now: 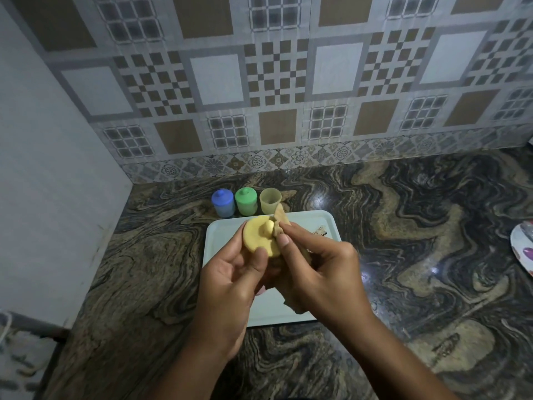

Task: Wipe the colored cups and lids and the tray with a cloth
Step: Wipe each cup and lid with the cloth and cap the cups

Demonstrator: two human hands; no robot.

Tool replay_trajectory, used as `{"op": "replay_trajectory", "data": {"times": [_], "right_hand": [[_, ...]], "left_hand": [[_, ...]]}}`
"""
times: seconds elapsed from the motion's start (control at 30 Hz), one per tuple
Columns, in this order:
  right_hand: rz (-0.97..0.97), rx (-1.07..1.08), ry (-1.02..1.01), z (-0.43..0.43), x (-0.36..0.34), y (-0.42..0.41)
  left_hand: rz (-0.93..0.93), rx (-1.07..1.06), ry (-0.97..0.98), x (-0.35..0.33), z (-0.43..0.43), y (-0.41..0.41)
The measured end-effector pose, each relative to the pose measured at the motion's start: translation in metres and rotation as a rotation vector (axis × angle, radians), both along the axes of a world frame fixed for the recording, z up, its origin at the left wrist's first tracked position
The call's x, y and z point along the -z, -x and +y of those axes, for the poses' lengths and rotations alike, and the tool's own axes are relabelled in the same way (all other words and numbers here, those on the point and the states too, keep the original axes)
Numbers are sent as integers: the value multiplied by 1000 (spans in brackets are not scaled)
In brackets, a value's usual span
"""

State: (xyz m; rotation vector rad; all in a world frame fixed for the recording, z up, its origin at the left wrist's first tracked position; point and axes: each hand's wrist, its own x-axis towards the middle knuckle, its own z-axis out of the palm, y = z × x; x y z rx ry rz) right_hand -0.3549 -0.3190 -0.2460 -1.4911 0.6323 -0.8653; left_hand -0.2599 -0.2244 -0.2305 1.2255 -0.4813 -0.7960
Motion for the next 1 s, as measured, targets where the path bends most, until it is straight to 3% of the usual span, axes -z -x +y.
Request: {"op": "replay_trajectory", "data": {"times": [0.17,0.37,0.5,0.7,1.0], "right_hand": [[-5,-17,54,0,1,1],[-73,32,-139,-9,-6,3],[-51,-71,-50,-4,-1,5],[-161,15,-92,0,1,5],[-54,60,-80,0,-12,5]], "left_hand": [[-6,-59,-8,2,2,-3],[148,-118,10,-1,1,1],[219,-125,23,0,0,1],[105,-70,32,0,-1,5],[138,-82,8,1,-1,3]]}}
